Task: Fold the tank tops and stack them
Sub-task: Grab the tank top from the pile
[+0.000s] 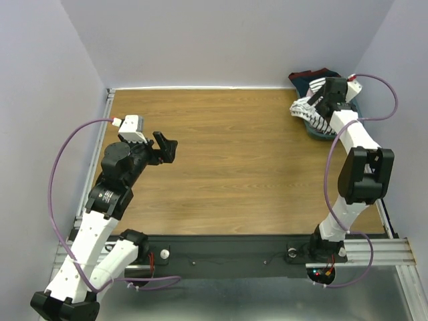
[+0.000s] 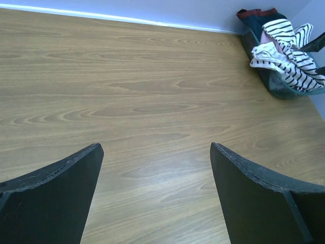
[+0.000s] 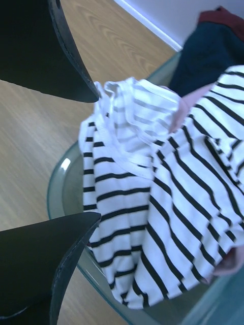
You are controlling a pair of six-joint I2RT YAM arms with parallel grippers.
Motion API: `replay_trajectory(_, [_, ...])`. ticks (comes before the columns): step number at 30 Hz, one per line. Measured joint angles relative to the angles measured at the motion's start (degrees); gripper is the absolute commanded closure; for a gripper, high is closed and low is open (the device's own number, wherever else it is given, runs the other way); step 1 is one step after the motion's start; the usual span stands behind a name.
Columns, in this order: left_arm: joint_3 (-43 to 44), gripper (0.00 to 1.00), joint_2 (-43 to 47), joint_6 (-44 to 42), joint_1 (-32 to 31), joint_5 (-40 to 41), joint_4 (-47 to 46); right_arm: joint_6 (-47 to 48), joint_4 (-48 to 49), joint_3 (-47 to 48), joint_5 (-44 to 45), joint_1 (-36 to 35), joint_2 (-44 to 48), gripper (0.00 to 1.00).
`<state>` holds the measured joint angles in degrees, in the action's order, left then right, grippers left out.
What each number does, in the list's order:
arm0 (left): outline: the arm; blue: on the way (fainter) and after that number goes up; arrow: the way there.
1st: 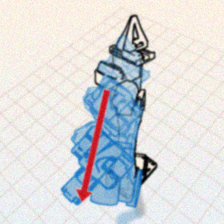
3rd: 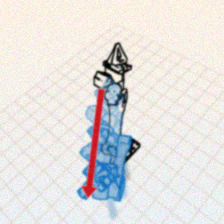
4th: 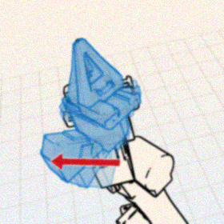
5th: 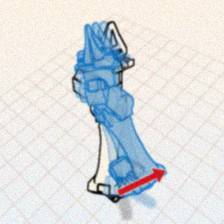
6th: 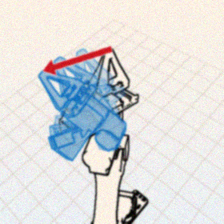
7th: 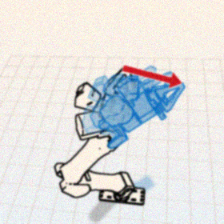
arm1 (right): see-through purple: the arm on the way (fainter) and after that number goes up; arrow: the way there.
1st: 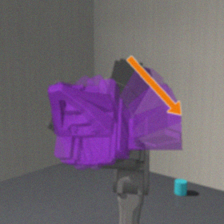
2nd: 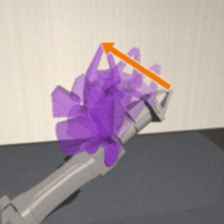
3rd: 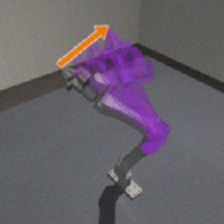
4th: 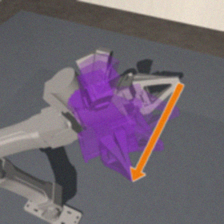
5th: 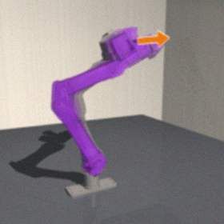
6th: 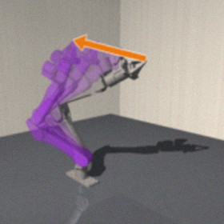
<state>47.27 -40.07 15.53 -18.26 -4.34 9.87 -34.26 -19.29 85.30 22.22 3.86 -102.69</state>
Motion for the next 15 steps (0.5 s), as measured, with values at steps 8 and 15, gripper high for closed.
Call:
replay_trajectory(8, [0.00,0.01,0.02,0.02,0.00,-0.66,0.00,0.00,-1.73,5.81,12.37,0.33,-3.28,0.08])
replay_trajectory(15, [0.00,0.01,0.04,0.04,0.00,-1.22,-0.02,3.39,-1.73,12.72,16.39,1.46,-12.37,0.10])
